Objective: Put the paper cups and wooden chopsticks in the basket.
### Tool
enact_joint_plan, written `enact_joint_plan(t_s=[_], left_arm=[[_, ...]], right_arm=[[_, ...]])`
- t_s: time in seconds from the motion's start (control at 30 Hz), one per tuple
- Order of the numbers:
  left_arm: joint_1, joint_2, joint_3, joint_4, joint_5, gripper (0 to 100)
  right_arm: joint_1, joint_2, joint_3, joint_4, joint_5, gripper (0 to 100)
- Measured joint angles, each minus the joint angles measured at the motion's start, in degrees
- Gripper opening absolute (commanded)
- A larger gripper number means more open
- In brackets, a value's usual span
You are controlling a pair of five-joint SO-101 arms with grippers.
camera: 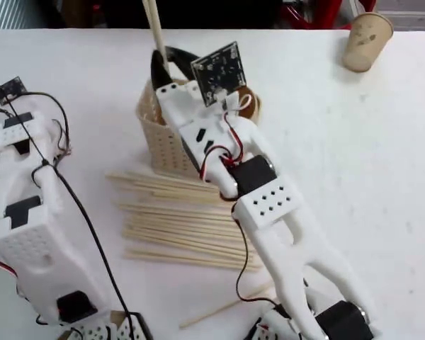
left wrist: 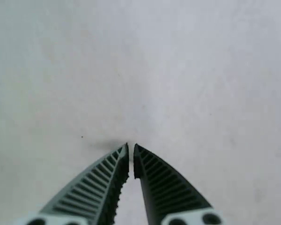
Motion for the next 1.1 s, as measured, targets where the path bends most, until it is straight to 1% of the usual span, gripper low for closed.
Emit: enact_joint_plan(t_s=[0.4,0.6,0.67,0.8,0.9,1.03,1.1], left_arm=[[0.0,0.0,0.0,0.0,0.0,5],[0.0,0.0,0.0,0.0,0.0,5],[0.0,0.0,0.0,0.0,0.0,5],[0.0,0.0,0.0,0.0,0.0,5],[0.0,0.0,0.0,0.0,0.0,4],[0.0,0.0,0.0,0.0,0.0,4],[0.0,-0.1,-0.3,0.7,-0.2,4]], right_arm=[[-0.1,-0.4,9.1,-0.5,-0.1,3.0],[0.7,-0.4,12.0,-0.5,-0.1,19.9],[0.5,-0.4,12.3,-0.5,-0.1,21.9],[0.6,-3.1,12.5,1.1,-0.1,21.7],[0.6,-8.4,12.5,5.9,-0.1,16.5],[0.5,-18.1,12.5,20.0,0.1,4.8],[0.9,-23.4,12.5,29.2,3.7,1.3]])
